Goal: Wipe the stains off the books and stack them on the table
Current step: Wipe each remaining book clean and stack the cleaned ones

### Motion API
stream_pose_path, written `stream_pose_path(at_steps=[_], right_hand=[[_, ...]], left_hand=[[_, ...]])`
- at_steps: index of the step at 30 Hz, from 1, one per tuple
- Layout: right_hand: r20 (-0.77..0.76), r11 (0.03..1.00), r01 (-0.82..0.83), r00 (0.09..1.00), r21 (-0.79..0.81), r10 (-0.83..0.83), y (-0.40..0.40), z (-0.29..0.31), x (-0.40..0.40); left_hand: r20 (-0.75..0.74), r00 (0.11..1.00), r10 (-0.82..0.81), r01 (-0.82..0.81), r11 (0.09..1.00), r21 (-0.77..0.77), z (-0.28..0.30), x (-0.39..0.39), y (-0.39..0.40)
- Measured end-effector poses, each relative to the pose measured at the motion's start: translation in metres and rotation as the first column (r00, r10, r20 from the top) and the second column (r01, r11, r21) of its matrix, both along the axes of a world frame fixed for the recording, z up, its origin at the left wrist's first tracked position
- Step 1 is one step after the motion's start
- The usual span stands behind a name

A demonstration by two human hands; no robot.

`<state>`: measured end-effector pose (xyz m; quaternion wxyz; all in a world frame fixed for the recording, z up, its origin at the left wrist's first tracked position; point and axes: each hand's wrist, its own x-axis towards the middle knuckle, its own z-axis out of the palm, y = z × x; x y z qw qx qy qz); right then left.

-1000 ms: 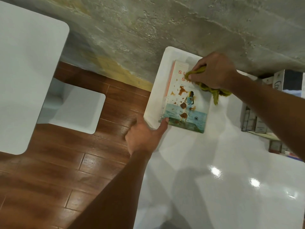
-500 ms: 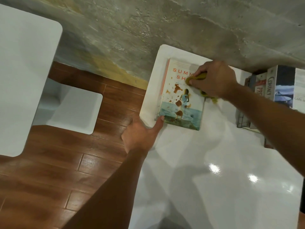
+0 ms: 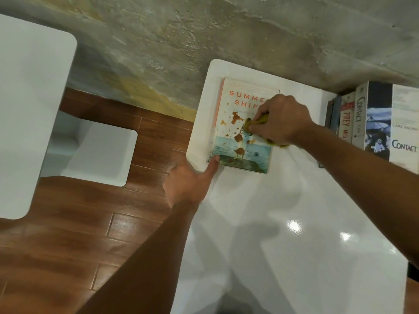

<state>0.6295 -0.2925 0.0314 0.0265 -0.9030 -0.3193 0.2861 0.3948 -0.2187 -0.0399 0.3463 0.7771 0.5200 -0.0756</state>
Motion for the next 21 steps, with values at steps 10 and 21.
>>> stream_pose_path(at_steps=[10,21], right_hand=[[-0.11,0.999,0.025,0.993,-0.027,-0.028,-0.02,0.006,-0.019],[-0.017,0.997,-0.076,0.997,0.006,0.077,-0.035,0.001,-0.059]], left_hand=[[-0.001,1.0,-0.006,0.006,1.0,0.021,-0.001,0.003,0.0],[0.007,1.0,0.0,0.0,1.0,-0.021,-0.001,0.001,0.0]])
